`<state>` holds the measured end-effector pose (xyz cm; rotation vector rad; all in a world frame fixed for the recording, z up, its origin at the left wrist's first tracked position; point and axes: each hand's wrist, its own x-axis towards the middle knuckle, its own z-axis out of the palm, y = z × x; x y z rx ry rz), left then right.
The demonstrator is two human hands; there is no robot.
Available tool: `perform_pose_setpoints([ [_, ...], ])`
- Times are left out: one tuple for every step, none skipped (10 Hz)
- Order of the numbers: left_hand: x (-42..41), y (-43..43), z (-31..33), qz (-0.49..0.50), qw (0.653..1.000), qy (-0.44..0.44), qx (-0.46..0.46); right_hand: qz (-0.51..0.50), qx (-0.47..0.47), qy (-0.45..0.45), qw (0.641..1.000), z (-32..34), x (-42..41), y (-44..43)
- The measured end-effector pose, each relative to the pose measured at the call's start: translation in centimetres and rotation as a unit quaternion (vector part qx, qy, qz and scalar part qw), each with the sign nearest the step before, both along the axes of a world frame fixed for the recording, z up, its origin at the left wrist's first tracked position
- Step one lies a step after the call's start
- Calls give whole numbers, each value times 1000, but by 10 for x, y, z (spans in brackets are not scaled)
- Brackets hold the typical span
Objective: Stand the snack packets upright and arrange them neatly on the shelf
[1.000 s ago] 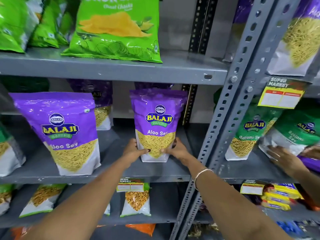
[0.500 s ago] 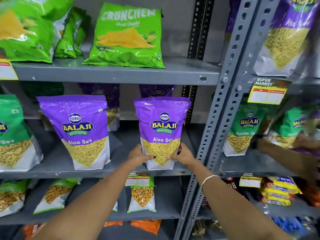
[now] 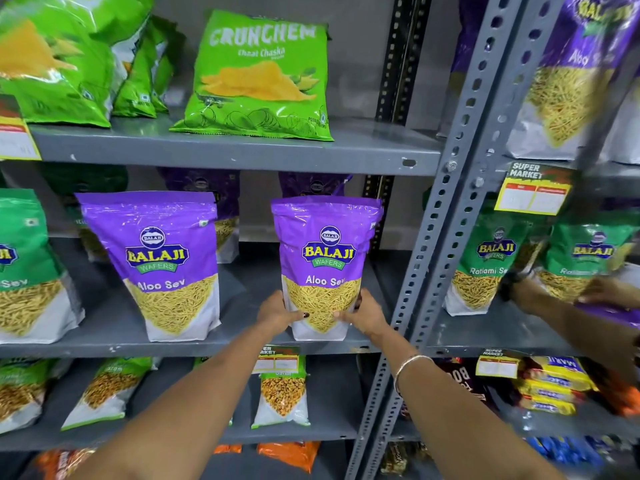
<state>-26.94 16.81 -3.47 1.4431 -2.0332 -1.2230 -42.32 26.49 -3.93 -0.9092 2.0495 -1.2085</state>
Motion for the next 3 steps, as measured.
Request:
perform_pose_setpoints([
  [0, 0, 1, -6, 1000, -7, -1, 2, 7, -4, 1000, -1, -2, 0],
  [1, -1, 2, -19, 999, -28, -11, 13, 24, -5, 1000, 3, -3, 2],
  [9, -2, 8, -14, 995, -47, -89, 7, -1, 44, 999, 11, 4, 2],
])
